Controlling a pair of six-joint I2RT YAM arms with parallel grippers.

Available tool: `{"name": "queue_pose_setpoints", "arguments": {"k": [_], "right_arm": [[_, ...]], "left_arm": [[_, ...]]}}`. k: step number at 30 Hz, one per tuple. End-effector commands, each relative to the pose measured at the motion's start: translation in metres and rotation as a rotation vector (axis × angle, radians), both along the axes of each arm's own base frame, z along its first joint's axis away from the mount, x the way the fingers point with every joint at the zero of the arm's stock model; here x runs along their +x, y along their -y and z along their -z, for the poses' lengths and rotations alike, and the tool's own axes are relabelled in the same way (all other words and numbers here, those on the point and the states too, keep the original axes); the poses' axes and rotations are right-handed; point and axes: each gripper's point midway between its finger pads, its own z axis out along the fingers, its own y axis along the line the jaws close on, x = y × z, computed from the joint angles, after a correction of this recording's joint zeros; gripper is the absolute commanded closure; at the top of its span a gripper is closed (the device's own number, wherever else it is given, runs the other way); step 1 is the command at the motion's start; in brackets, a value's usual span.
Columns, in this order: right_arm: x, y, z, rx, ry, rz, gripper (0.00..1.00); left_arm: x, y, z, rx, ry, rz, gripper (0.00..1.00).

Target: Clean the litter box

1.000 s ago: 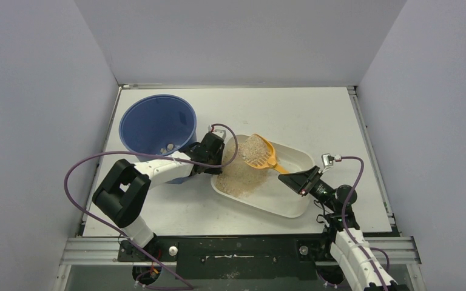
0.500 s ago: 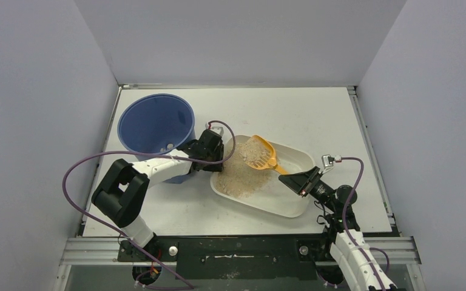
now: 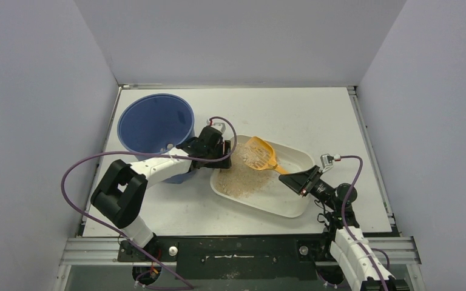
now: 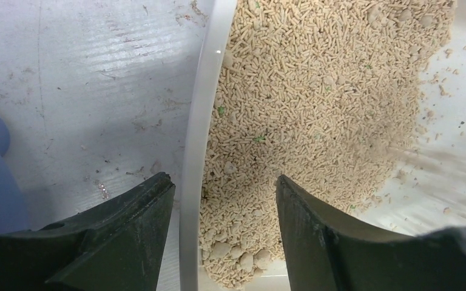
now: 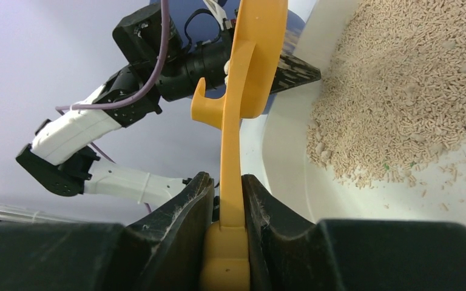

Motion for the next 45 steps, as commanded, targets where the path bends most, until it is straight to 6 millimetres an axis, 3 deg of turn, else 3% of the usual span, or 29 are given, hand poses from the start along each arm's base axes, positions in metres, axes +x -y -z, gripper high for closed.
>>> {"name": "queue_pose_setpoints", "arguments": {"k": [1,4,7,10,11,12,13,16,19,22,25,27,29,33,36,38,41,44,45], "right_arm": [[-0.01,0.002,-0.022,0.09,0.124,0.006,1.0],[0.001,0.006,-0.002,0.013,0.043,0.02,1.0],[-0.011,0.005,-0.023,0.114,0.115,0.008,1.0],[-0.001,0.011,-0.012,0.087,0.061,0.037,1.0],[-0.001,0.014,-0.017,0.122,0.075,0.063,1.0],[-0.004,0.013,-0.026,0.147,0.103,0.057,1.0],[-0.006,0.011,-0.03,0.144,0.113,0.03,1.0],[0.004,0.017,-0.021,0.132,0.05,0.061,1.0],[-0.004,0.014,-0.038,0.168,0.105,0.029,1.0],[0.004,0.021,-0.029,0.171,0.036,0.065,1.0],[-0.003,0.017,-0.044,0.162,0.101,0.023,1.0],[0.004,0.021,-0.038,0.164,0.045,0.053,1.0],[-0.003,0.02,-0.047,0.211,0.082,0.044,1.0],[0.003,0.027,-0.037,0.205,0.028,0.081,1.0],[-0.007,0.021,-0.057,0.203,0.11,0.019,1.0],[0.0,0.025,-0.047,0.186,0.065,0.052,1.0],[-0.006,0.024,-0.059,0.237,0.109,0.052,1.0],[0.001,0.026,-0.048,0.21,0.051,0.076,1.0],[-0.001,0.027,-0.053,0.232,0.071,0.085,1.0]], "left_arm": [[0.018,0.014,-0.04,-0.089,0.088,-0.006,0.39],[0.016,0.012,-0.04,-0.084,0.085,-0.007,0.37],[0.017,0.014,-0.046,-0.091,0.089,0.0,0.31],[0.017,0.017,-0.053,-0.102,0.098,0.005,0.26],[0.017,0.019,-0.057,-0.112,0.103,0.01,0.2],[0.017,0.022,-0.061,-0.12,0.104,0.018,0.06],[0.017,0.025,-0.064,-0.124,0.104,0.024,0.03],[0.017,0.031,-0.075,-0.135,0.112,0.037,0.03],[0.017,0.038,-0.086,-0.146,0.12,0.047,0.03],[0.018,0.042,-0.095,-0.158,0.129,0.051,0.03],[0.017,0.046,-0.103,-0.167,0.137,0.056,0.03],[0.018,0.047,-0.108,-0.171,0.142,0.057,0.03],[0.019,0.05,-0.115,-0.18,0.15,0.06,0.03],[0.023,0.056,-0.135,-0.198,0.174,0.066,0.03],[0.026,0.059,-0.148,-0.203,0.193,0.076,0.03],[0.028,0.059,-0.156,-0.199,0.203,0.08,0.03],[0.034,0.06,-0.175,-0.197,0.235,0.084,0.03],[0.039,0.058,-0.193,-0.186,0.264,0.083,0.03],[0.041,0.058,-0.199,-0.186,0.278,0.087,0.03]]}}
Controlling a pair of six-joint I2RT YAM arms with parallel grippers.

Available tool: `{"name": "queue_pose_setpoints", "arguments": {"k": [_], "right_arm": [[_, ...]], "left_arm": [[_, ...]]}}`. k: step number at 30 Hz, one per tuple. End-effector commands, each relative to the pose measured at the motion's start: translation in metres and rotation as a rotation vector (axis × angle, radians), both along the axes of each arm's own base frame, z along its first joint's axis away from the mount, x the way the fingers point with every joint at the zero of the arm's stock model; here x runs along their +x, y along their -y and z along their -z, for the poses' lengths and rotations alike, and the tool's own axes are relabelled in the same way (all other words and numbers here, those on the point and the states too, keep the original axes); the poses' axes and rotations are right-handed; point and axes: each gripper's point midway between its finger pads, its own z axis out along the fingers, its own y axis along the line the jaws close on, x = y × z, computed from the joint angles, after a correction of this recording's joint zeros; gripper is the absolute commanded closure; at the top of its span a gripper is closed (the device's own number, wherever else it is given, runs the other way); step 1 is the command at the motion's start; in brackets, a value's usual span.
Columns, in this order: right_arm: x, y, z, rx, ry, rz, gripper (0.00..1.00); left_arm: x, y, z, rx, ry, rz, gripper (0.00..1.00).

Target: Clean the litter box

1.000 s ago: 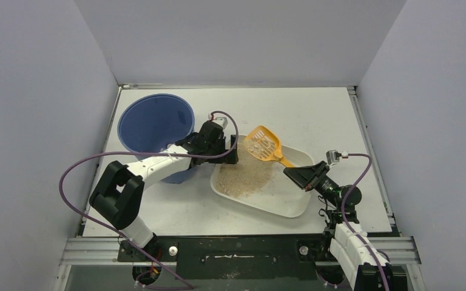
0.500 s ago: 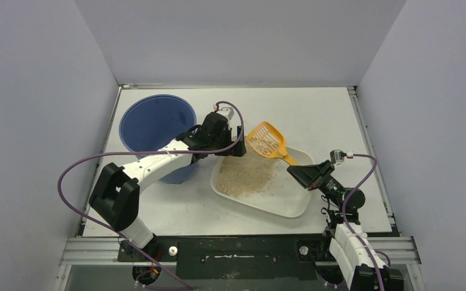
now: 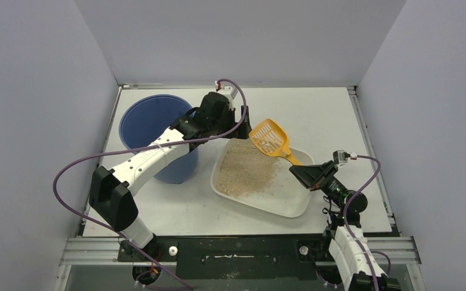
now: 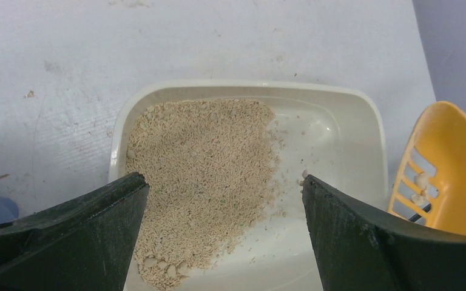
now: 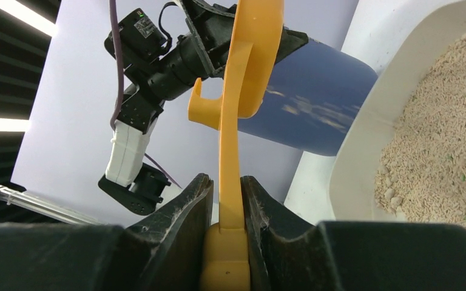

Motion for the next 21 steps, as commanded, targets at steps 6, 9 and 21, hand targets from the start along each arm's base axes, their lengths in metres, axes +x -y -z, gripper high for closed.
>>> {"name": "queue_pose_setpoints", "arguments": {"k": [6,9,21], "right_arm": [[-0.001,-0.001,0.01,-0.019,-0.007,0.046,1.0],[0.006,-0.005,0.021,-0.134,-0.077,0.038,1.0],[0.002,-0.015,0.001,-0.158,-0.007,-0.017,1.0]], "left_arm": [[0.017,-0.012,-0.079,0.018,0.168,0.003,0.03],[0.023,-0.027,-0.09,0.076,0.206,-0.02,0.03],[0.008,-0.087,-0.126,0.174,0.311,-0.09,0.03]]}}
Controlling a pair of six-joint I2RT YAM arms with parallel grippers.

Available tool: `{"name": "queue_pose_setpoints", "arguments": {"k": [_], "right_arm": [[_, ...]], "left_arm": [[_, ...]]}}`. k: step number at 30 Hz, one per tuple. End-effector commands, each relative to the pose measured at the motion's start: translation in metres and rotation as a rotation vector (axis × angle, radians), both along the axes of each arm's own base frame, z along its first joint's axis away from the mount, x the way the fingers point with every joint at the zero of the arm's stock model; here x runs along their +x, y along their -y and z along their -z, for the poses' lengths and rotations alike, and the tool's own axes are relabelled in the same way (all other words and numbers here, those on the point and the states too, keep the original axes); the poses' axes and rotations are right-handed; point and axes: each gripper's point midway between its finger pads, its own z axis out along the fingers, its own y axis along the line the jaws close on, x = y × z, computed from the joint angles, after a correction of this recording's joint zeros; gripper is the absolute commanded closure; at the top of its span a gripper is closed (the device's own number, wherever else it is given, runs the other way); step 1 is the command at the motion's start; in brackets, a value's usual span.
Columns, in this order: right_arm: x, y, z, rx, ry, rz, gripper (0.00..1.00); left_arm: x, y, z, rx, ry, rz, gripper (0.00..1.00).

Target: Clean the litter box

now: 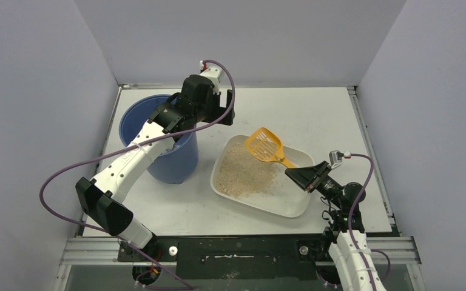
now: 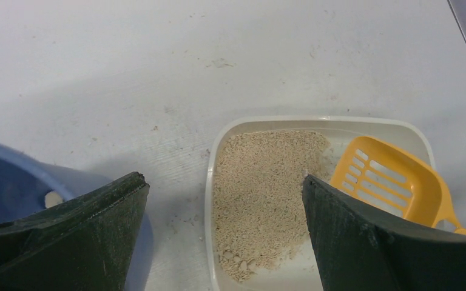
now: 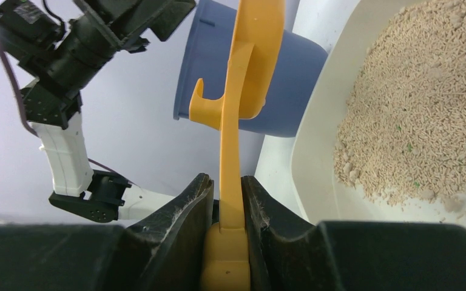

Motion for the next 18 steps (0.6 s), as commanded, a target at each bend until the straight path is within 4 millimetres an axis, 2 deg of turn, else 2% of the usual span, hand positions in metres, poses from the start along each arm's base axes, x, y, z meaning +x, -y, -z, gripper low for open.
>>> {"name": "queue_pose_setpoints", "arguments": {"k": [1,4,6,10,18], "right_arm": [[-0.004,-0.008,-0.034,0.016,0.134,-0.05,1.0],[0.005,-0.009,-0.029,-0.013,0.106,-0.048,1.0],[0.003,-0.012,-0.042,0.015,0.15,-0.057,1.0],[0.008,-0.019,-0.049,0.0,0.156,-0.099,1.0],[0.026,-0.036,-0.077,-0.05,0.206,-0.159,1.0]], "left_arm": [[-0.017,-0.031,-0.045,0.019,0.12,-0.029,0.03],[-0.024,-0.049,-0.047,0.043,0.141,-0.08,0.03],[-0.029,-0.059,-0.048,0.048,0.156,-0.109,0.03],[-0.038,-0.077,-0.053,0.047,0.193,-0.156,0.03],[-0.041,-0.102,-0.042,0.094,0.22,-0.248,0.03]]}}
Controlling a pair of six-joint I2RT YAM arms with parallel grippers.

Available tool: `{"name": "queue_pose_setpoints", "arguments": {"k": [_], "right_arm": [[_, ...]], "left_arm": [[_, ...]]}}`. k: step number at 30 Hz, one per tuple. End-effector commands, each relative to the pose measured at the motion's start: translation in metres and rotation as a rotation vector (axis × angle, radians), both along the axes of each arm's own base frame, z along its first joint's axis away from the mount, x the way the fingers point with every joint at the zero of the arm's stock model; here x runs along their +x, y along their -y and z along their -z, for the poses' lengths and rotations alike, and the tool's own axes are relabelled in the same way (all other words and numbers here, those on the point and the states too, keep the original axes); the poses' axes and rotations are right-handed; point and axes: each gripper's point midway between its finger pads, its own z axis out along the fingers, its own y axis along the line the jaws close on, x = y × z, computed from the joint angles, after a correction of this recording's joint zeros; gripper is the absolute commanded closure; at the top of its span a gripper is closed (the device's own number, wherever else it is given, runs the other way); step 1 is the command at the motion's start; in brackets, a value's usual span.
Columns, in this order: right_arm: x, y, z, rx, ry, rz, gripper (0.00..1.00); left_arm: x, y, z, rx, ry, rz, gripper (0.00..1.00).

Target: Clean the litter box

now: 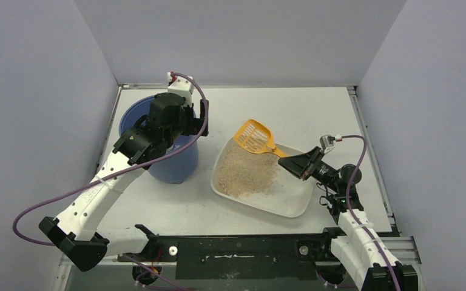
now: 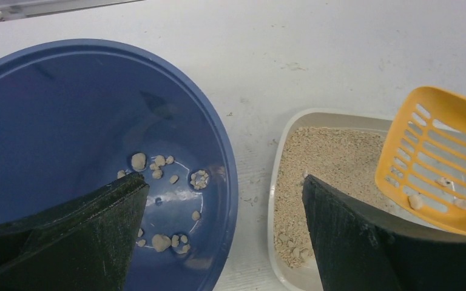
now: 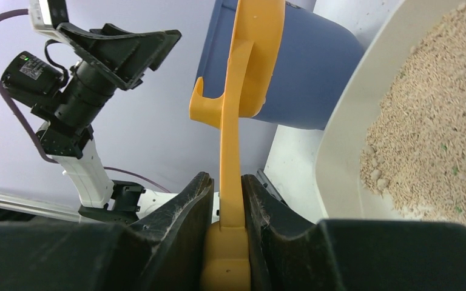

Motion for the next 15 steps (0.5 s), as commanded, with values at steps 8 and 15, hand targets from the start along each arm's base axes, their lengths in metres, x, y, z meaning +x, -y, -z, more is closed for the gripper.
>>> {"name": "queue_pose_setpoints", "arguments": {"k": [8,15], "right_arm": [[0.037,-0.043,-0.077,-0.049,0.233,-0.098,1.0],[0.063,-0.093,-0.093,-0.147,0.282,-0.2,1.0]], "left_arm": [[0.01,-0.045,-0.036,0.007,0.147,-0.25,0.03],[0.007,-0.058,-0.069,-0.039,0.237,-0.311,0.03]]}}
